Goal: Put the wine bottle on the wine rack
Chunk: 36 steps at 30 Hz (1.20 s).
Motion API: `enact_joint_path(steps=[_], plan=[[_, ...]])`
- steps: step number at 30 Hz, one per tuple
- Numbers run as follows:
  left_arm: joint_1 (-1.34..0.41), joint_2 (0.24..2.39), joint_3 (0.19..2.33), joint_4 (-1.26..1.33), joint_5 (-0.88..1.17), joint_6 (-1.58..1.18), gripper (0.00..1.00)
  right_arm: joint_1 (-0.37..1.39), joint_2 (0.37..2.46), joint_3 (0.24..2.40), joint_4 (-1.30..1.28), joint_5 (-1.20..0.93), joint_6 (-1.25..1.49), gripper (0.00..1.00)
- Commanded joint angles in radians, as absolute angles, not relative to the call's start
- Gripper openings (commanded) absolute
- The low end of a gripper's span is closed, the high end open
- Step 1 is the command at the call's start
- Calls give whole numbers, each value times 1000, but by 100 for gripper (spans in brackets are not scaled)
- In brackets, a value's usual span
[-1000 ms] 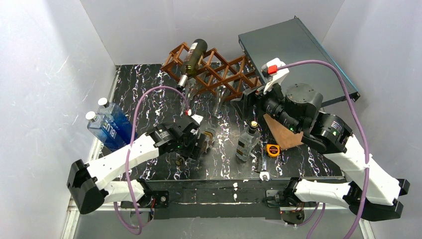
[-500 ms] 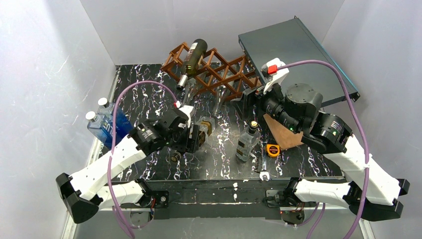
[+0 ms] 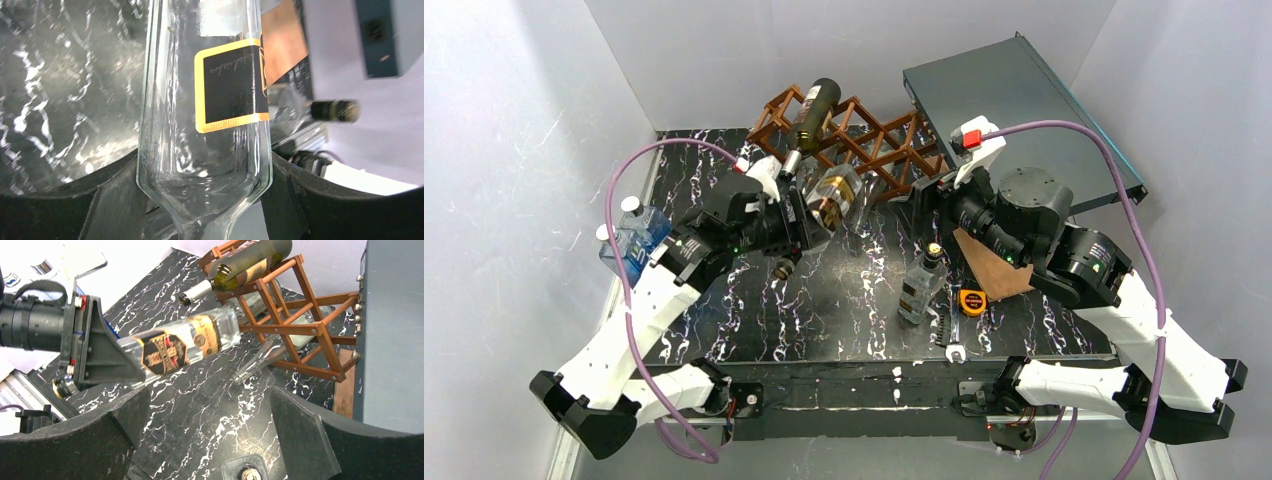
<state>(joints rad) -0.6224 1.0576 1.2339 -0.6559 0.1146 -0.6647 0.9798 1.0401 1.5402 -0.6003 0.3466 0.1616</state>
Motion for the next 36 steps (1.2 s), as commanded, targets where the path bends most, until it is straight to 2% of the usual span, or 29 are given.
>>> enact_joint_path(steps=[1, 6, 10, 14, 22, 36], plan=[[-585, 1086, 1339, -311, 220, -768, 0, 981, 1018, 1572, -544, 376, 158, 98], [-548, 1207, 1419, -213, 231, -830, 0, 979, 1017, 1585, -548, 390, 151, 98], [-496, 1299, 1432, -77, 276, -985, 0, 981, 1013, 1596, -547, 432, 135, 98], [-478, 1547, 1609, 37, 241, -1080, 0, 981, 1004, 1647, -536, 515, 78, 98], [-499, 1760, 1818, 43, 170, -1069, 0, 982, 1000, 1651, -522, 511, 32, 98], [-525, 1971, 2005, 19, 150, -1017, 0, 981, 985, 1630, -511, 530, 10, 98]])
